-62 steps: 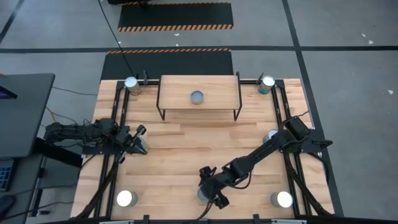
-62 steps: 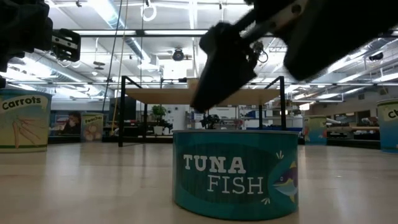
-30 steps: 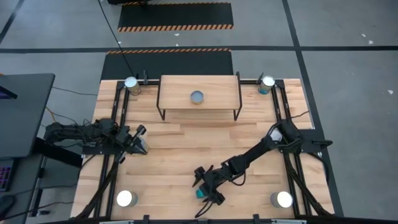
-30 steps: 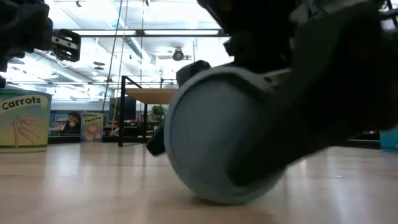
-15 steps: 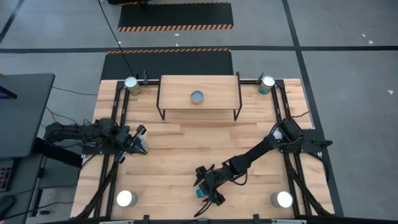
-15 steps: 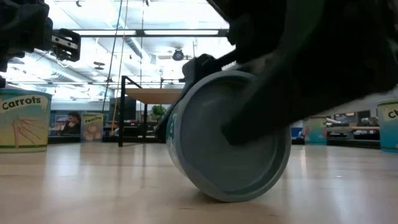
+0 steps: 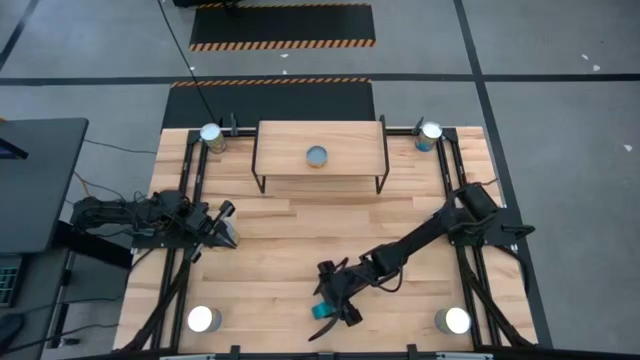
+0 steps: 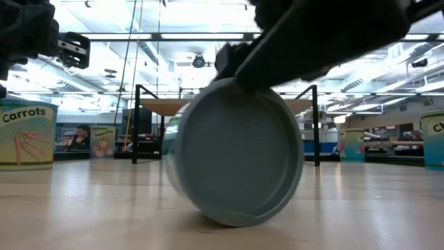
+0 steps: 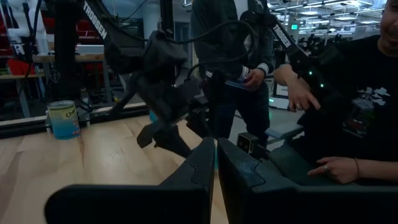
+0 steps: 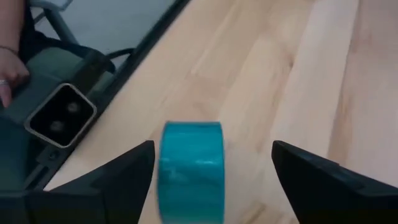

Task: Pick and place cans onto a shelf
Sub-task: Put the small green tuna can on the shelf aligned with the other small yellow canned mushrooms

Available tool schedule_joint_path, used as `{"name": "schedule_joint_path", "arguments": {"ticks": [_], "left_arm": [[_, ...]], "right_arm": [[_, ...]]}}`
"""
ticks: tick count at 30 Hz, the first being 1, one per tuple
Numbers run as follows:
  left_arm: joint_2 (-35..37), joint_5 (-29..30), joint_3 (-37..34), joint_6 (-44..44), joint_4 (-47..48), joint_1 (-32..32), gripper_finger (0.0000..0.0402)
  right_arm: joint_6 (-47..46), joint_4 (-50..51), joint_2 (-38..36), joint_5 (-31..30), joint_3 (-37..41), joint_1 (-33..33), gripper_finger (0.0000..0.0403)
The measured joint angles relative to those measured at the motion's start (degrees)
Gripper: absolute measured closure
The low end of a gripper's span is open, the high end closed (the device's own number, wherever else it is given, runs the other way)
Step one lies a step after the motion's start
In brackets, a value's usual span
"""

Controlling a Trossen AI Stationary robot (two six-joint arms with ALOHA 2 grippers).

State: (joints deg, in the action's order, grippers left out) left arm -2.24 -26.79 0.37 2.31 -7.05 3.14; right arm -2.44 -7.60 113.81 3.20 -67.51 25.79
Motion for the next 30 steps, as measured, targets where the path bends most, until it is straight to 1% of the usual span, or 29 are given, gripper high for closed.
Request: {"name": "schedule_joint_path", "arguments": {"ticks": [5, 6, 9, 12, 14, 17, 20, 21, 23, 26, 30], "left_arm": [[0.0, 0.0, 0.0, 0.0, 0.0, 0.0, 0.0374], [0.0, 0.0, 0.0, 0.0, 0.0, 0.0, 0.0374], [0.0, 0.0, 0.0, 0.0, 0.0, 0.0, 0.0374], [0.0, 0.0, 0.0, 0.0, 0.0, 0.0, 0.0374], [0.0, 0.0, 0.0, 0.0, 0.0, 0.0, 0.0374], [0.0, 0.0, 0.0, 0.0, 0.0, 0.0, 0.0374], [0.0, 0.0, 0.0, 0.0, -0.2, 0.0, 0.0374], [0.0, 0.0, 0.0, 0.0, -0.2, 0.0, 0.0374], [0.0, 0.0, 0.0, 0.0, -0.1, 0.0, 0.0374], [-0.1, 0.0, 0.0, 0.0, -0.2, 0.0, 0.0374], [0.0, 0.0, 0.0, 0.0, -0.3, 0.0, 0.0374]], "right_arm": [[2.2, 1.6, -2.3, -6.5, 0.0, 0.1, 0.008], [2.1, 1.6, -2.4, -6.4, 0.0, -0.2, 0.008], [3.3, 1.7, -2.3, -3.6, 0.0, -0.5, 0.008], [7.4, 0.8, -2.3, -1.9, 0.0, 1.3, 0.008], [8.5, 0.9, -1.9, -2.1, 0.0, 2.2, 0.008], [8.1, 1.4, -0.8, -4.0, 0.1, 2.0, 0.0081], [8.0, 0.5, 0.7, -7.4, 0.1, 1.2, 0.0087], [8.0, -0.2, 1.3, -7.4, 0.1, 1.0, 0.0089], [7.2, -0.6, 1.9, -6.9, 0.0, 0.5, 0.0095], [5.8, -1.4, 2.4, -4.0, 0.0, -0.3, 0.0104], [3.2, -2.1, 2.4, -3.4, 0.0, -1.8, 0.0131]]}}
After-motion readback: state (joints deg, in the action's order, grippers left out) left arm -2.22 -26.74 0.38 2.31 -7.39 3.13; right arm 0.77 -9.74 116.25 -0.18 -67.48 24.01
